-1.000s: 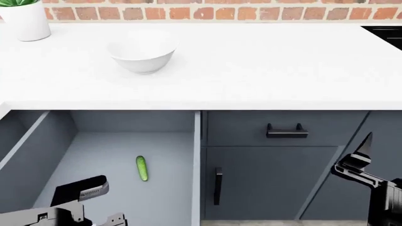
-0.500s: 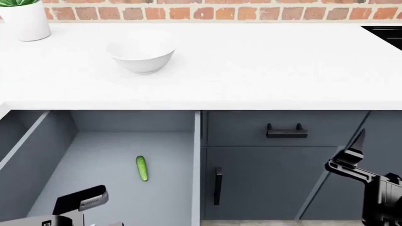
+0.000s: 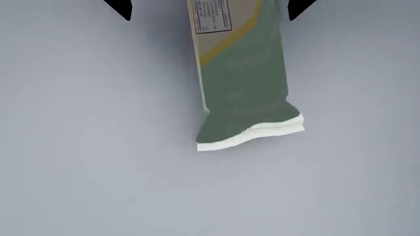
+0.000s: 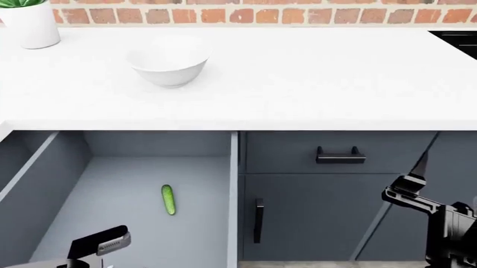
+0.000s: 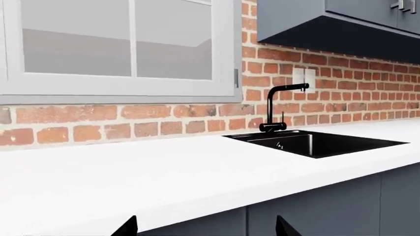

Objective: Place the bar in the bowl and close the drawer.

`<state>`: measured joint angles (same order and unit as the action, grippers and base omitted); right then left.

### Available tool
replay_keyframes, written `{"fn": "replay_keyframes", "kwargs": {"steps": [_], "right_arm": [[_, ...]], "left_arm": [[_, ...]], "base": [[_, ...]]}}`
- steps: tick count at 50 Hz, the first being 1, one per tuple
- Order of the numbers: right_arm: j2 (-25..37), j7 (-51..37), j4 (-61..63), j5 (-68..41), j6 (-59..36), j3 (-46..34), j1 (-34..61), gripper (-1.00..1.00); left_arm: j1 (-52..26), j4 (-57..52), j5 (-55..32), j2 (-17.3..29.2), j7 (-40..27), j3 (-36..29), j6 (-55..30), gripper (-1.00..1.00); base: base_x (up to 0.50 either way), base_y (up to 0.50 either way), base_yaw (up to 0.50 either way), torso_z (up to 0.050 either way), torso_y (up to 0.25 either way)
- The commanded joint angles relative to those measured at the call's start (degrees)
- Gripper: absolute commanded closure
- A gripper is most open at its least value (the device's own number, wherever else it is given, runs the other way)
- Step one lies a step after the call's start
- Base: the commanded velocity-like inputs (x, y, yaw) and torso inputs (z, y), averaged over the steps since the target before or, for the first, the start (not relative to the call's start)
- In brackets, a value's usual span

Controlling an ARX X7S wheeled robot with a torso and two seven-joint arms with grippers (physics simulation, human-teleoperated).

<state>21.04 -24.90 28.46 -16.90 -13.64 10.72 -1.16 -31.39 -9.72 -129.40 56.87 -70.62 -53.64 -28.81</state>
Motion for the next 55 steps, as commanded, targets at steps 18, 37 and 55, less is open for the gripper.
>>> {"fn": "replay_keyframes", "kwargs": {"steps": [18, 37, 55], "right_arm": [[0.6, -0.2, -0.2, 0.0, -1.5, -1.6, 1.3, -1.0], [0.6, 0.0, -1.6, -0.1, -1.0, -2.2, 2.1, -1.0], [0.1, 0.3, -3.2, -0.3, 1.4, -2.0, 1.4, -1.0]], "left_arm": [[0.1, 0.6, 2.2, -0.3, 1.0, -1.0, -0.5, 1.0], [-4.9, -4.8, 2.7, 1.2, -2.1, 0.7, -2.3, 1.0], [-18.8, -12.3, 5.7, 2.0, -7.6, 4.9, -7.9, 1.0]], "base": [[0.0, 0.0, 0.0, 0.0, 0.0], [0.0, 0.0, 0.0, 0.0, 0.0], [0.0, 0.0, 0.0, 0.0, 0.0]]}}
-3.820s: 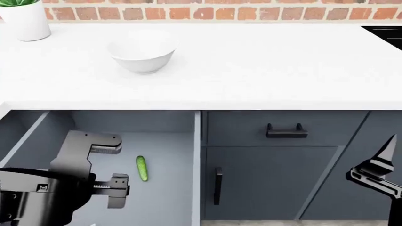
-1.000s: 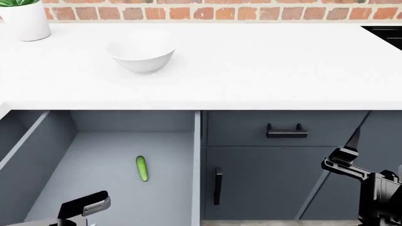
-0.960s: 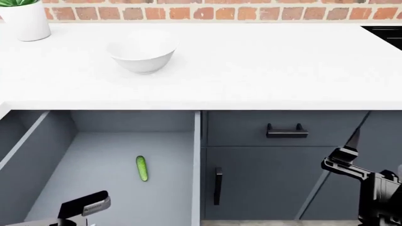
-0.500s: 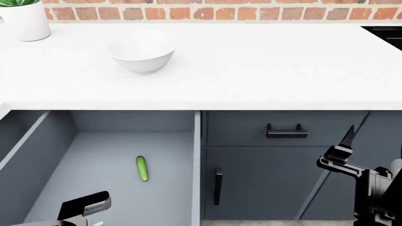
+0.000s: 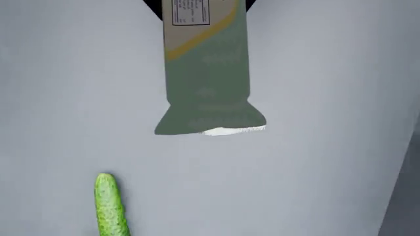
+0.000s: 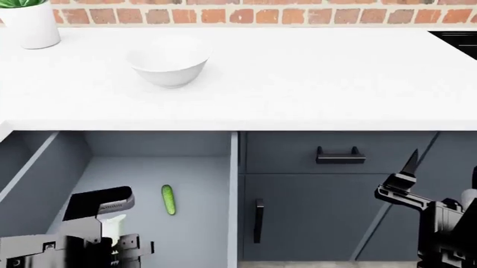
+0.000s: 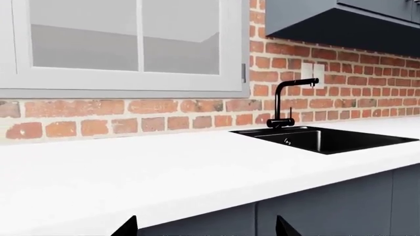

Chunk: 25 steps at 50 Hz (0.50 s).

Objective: Place the bar in the bowl and close the drawer.

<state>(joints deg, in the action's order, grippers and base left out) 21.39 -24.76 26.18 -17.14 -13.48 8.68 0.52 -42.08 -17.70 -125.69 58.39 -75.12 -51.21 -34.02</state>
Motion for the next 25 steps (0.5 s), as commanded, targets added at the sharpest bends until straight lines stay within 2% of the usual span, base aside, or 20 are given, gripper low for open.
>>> {"fn": "replay_keyframes", "kwargs": {"steps": [1, 12, 19, 25], "right_arm": [[-0.3, 0.1, -0.9, -0.1, 1.4, 0.1, -0.4, -1.0], [-0.3, -0.2, -0.8, 0.1, 2.0, 0.1, -0.6, -1.0], [-0.6, -0.4, -1.7, 0.6, 2.3, -0.4, 0.2, -1.0], [-0.6, -0.7, -3.4, 1.2, 2.4, -1.0, 2.1, -1.0]], "left_arm": [[-9.2, -4.7, 2.7, 0.4, -3.3, 2.7, -3.2, 1.0], [-22.8, -7.7, 8.6, -2.1, -6.2, 4.6, -10.7, 1.0], [-28.9, -8.9, 17.6, -5.5, -1.0, 7.2, -12.0, 1.0], [-32.2, -5.1, 20.8, -8.2, 1.5, 8.6, -10.8, 1.0]], "base": [[0.0, 0.0, 0.0, 0.0, 0.0], [0.0, 0.0, 0.0, 0.0, 0.0], [0.0, 0.0, 0.0, 0.0, 0.0], [0.0, 0.0, 0.0, 0.0, 0.0]]}}
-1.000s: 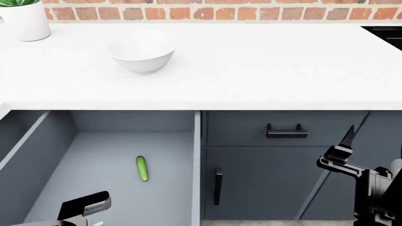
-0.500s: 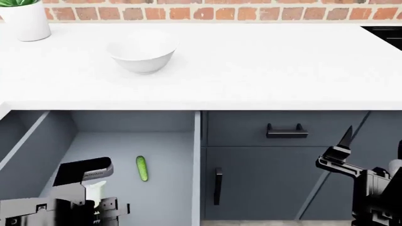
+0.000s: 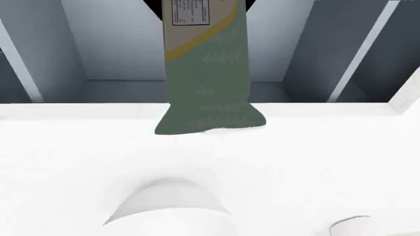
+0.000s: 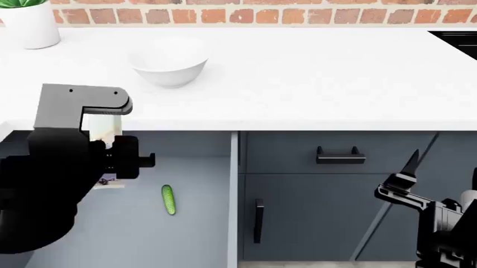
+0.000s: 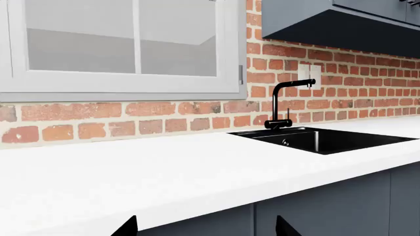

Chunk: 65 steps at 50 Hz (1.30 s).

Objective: Place the bar in the bowl and close the drawer.

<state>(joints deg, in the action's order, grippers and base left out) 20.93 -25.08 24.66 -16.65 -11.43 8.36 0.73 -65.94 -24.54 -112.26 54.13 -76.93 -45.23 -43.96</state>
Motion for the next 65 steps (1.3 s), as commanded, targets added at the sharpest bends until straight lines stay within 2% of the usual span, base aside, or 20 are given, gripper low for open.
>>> {"fn": "replay_keyframes", "kwargs": {"steps": [1, 6, 16, 20, 25, 44, 52, 58, 65], "right_arm": [[-0.2, -0.4, -2.3, 0.8, 0.4, -0.8, 2.3, -1.0], [-0.6, 0.0, -4.9, 1.0, 1.5, -1.5, 3.7, -1.0], [-0.6, 0.2, -6.6, 0.9, 2.0, -1.7, 5.0, -1.0], [-0.7, 0.4, -7.8, 0.9, 2.3, -2.1, 5.9, -1.0], [-0.4, 0.2, -7.5, 0.8, 2.2, -1.7, 5.9, -1.0], [0.7, 1.0, -9.6, -1.2, 2.6, 0.1, 7.2, -1.0], [0.8, 1.2, -10.2, -1.3, 2.8, 0.0, 7.4, -1.0], [0.9, 1.4, -11.4, -1.5, 2.8, -0.1, 8.2, -1.0], [1.0, 2.0, -13.6, -1.7, 3.3, -0.3, 9.7, -1.0]], "left_arm": [[-9.5, 2.2, 8.8, -4.4, 4.4, 2.5, -1.6, 1.0], [-13.5, 5.9, 20.5, -7.7, 8.4, 3.4, 0.9, 1.0], [-21.2, 18.6, 36.3, -15.2, 26.9, -1.9, 1.9, 1.0], [-23.5, 25.2, 42.5, -18.5, 35.3, -2.7, 7.0, 1.0], [-27.1, 36.4, 49.6, -23.2, 39.3, -4.9, 10.1, 1.0], [-34.0, 71.4, 57.9, -37.9, 59.0, -5.8, 24.9, 1.0], [-38.3, 99.3, 61.5, -49.4, 71.3, -5.8, 36.0, 1.0], [-37.5, 99.5, 66.5, -50.4, 71.9, -0.7, 35.5, 1.0], [-36.3, 99.5, 77.2, -51.9, 73.1, 10.0, 34.1, 1.0]], "base": [[0.0, 0.0, 0.0, 0.0, 0.0], [0.0, 0.0, 0.0, 0.0, 0.0], [0.0, 0.0, 0.0, 0.0, 0.0], [0.0, 0.0, 0.0, 0.0, 0.0], [0.0, 0.0, 0.0, 0.0, 0.0], [0.0, 0.0, 0.0, 0.0, 0.0], [0.0, 0.0, 0.0, 0.0, 0.0], [0.0, 0.0, 0.0, 0.0, 0.0], [0.0, 0.0, 0.0, 0.0, 0.0]]}}
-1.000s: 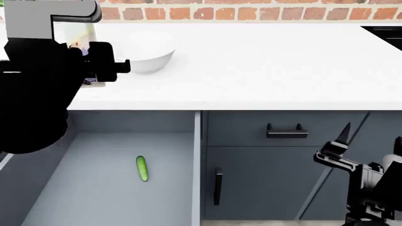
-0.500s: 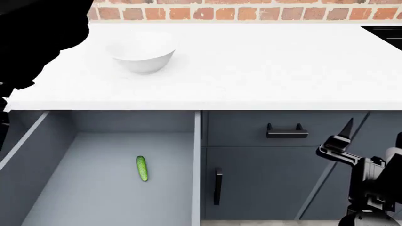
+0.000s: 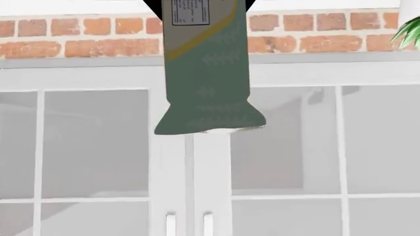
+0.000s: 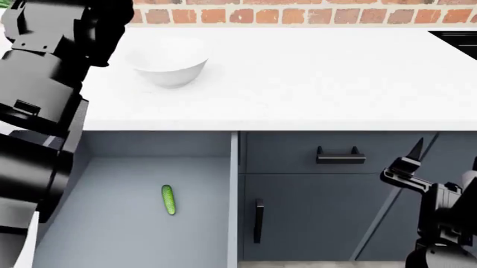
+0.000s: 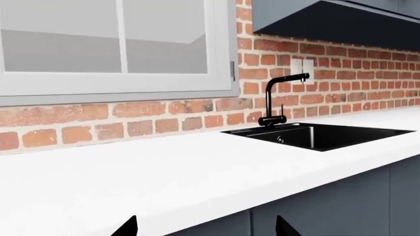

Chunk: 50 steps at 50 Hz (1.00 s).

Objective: Place the bar in the bowl and close the drawer.

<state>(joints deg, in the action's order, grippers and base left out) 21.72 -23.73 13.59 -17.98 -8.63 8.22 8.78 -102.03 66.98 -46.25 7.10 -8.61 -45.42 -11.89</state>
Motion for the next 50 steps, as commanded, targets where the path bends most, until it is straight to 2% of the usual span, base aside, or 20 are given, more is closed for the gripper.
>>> {"fn": "replay_keyframes", "kwargs": {"steps": [1, 9, 13, 24, 50], "right_arm": [[0.2, 0.8, -2.9, -0.4, 0.5, -0.2, 1.9, -1.0], [0.3, 1.4, -5.8, -0.6, 1.0, -0.5, 4.2, -1.0], [0.3, 1.6, -6.5, -0.9, 1.1, -0.4, 4.5, -1.0], [0.2, 2.3, -8.3, -1.2, 2.4, -0.3, 4.7, -1.0], [-0.2, 3.3, -10.2, -1.6, 3.8, -1.0, 4.9, -1.0]], "left_arm": [[-0.1, 8.0, 13.0, -5.1, 4.9, 11.8, 1.9, 1.0], [0.5, 8.0, 26.4, -6.5, 6.4, 24.6, 0.6, 1.0], [0.6, 8.0, 30.7, -7.0, 7.1, 28.4, 0.3, 1.0], [0.0, 8.0, 24.5, -7.1, 6.7, 21.5, 0.5, 1.0], [-1.2, 8.0, 18.5, -7.1, 6.0, 14.0, 0.4, 1.0]], "base": [[0.0, 0.0, 0.0, 0.0, 0.0], [0.0, 0.0, 0.0, 0.0, 0.0], [0.0, 0.0, 0.0, 0.0, -0.066], [0.0, 0.0, 0.0, 0.0, -0.091], [0.0, 0.0, 0.0, 0.0, -0.092]]}}
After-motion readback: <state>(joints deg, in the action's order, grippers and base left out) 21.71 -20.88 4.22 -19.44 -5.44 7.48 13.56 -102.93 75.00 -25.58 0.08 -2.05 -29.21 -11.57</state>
